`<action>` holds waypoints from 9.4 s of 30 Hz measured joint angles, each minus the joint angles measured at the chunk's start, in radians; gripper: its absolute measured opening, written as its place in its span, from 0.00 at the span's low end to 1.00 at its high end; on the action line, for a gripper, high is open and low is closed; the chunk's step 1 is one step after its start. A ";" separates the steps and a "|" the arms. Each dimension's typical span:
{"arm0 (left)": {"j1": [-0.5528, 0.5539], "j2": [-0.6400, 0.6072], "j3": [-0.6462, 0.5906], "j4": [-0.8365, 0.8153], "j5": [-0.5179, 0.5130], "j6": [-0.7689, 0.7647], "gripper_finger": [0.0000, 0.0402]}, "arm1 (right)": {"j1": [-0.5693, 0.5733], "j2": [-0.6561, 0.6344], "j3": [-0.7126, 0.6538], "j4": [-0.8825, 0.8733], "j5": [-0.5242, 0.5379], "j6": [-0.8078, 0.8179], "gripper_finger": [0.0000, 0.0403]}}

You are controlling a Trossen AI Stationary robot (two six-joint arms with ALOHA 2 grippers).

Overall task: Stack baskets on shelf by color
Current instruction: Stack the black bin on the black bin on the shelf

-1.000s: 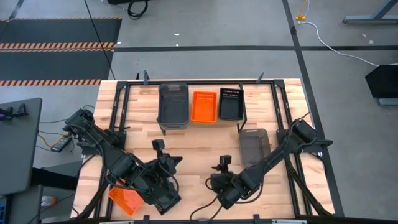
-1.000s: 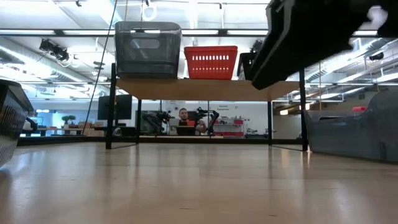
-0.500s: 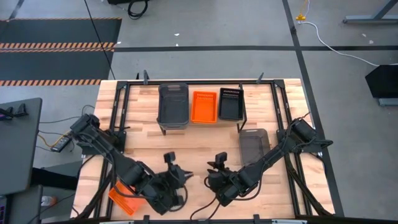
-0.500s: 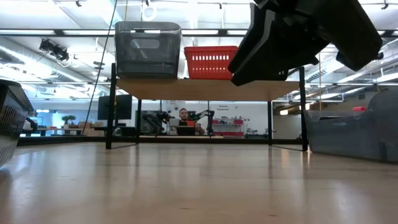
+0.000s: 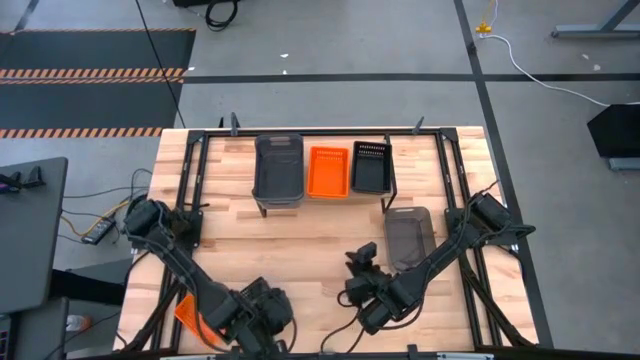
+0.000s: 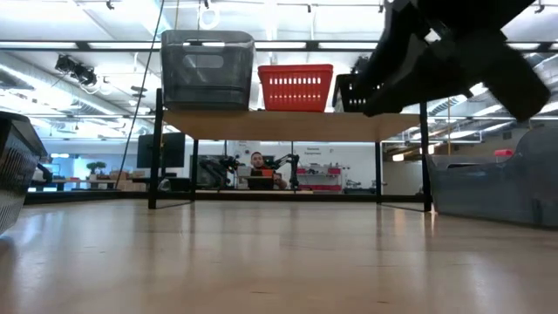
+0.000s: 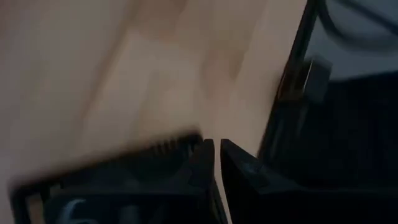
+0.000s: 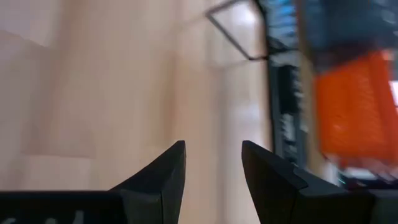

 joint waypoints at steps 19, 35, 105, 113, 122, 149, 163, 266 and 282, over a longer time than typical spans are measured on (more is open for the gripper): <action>-0.030 0.095 0.000 -0.012 0.159 -0.020 0.21 | 0.073 -0.002 0.000 -0.388 0.024 0.602 0.38; -0.026 0.162 0.000 -0.003 0.213 -0.034 0.48 | 0.146 -0.002 0.000 -0.418 0.024 0.750 0.38; 0.268 0.199 0.231 0.043 0.013 0.989 0.39 | 0.192 -0.002 0.041 -0.436 0.077 0.774 0.37; 0.230 0.097 0.283 0.019 -0.275 0.984 0.32 | 0.193 -0.002 0.042 -0.287 0.167 0.712 0.37; 0.263 -0.005 0.259 0.030 -0.364 1.008 0.27 | 0.172 -0.002 0.042 0.129 0.109 0.346 0.37; 0.223 -0.533 -0.464 0.620 -0.518 0.968 0.17 | -0.080 0.001 0.026 0.477 -0.428 0.119 0.37; 0.188 -0.533 -0.464 0.685 -0.518 0.986 0.16 | -0.092 0.002 -0.123 0.747 -0.482 0.039 0.37; 0.189 -0.530 -0.463 0.672 -0.518 0.986 0.13 | -0.605 -0.702 -0.123 -0.012 -0.684 -0.278 0.04; 0.189 -0.530 -0.463 0.672 -0.518 0.986 0.12 | -0.616 -0.702 -0.123 -0.050 -0.674 -0.265 0.24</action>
